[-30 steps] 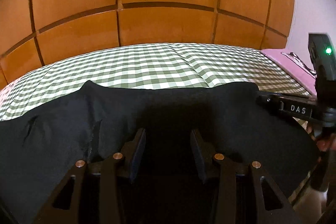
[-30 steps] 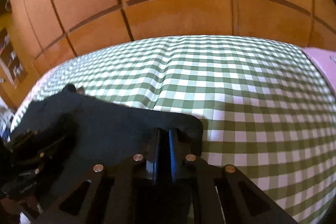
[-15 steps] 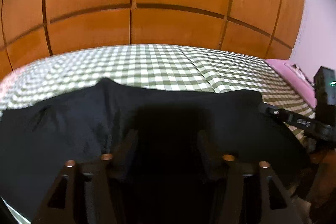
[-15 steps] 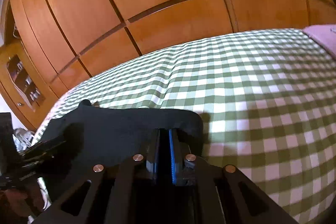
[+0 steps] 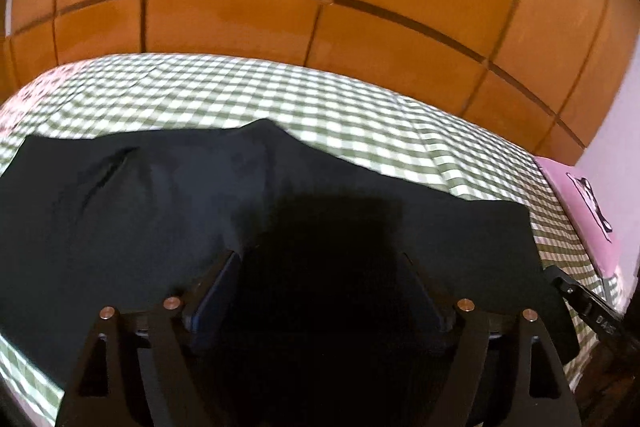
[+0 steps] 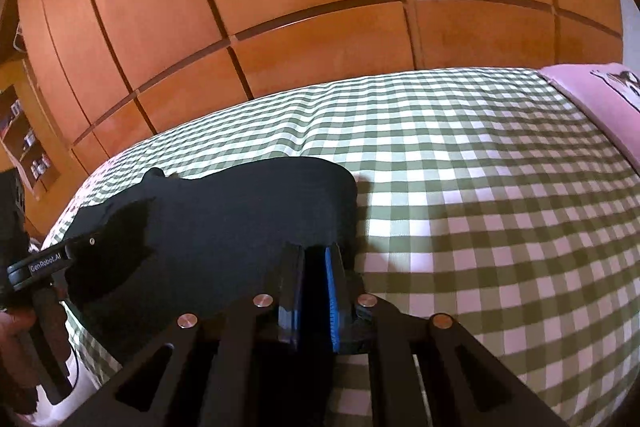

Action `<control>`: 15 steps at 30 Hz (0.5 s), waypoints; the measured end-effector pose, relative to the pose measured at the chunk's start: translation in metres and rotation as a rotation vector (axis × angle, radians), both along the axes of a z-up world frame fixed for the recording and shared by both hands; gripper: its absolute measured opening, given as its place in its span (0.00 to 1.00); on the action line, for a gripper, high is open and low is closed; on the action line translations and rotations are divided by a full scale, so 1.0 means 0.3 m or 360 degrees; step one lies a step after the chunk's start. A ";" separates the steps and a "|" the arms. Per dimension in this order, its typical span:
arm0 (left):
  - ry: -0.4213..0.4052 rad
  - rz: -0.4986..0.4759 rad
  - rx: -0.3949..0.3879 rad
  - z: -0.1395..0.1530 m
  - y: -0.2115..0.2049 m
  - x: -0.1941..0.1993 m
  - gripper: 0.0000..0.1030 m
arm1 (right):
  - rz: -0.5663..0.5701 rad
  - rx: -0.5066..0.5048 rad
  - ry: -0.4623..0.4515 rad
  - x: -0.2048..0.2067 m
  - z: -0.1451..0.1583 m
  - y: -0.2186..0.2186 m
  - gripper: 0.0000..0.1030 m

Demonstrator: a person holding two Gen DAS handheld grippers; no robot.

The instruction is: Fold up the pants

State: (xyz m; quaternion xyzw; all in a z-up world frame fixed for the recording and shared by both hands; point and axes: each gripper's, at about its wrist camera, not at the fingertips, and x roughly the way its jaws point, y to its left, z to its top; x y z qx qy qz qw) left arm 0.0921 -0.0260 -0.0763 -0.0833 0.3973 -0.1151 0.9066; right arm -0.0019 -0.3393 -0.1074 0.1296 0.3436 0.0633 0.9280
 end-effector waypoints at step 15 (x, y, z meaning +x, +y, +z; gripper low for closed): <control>0.0155 -0.0164 -0.0080 -0.046 -0.059 -0.015 0.84 | -0.0172 0.0159 -0.0031 -0.080 0.036 -0.043 0.10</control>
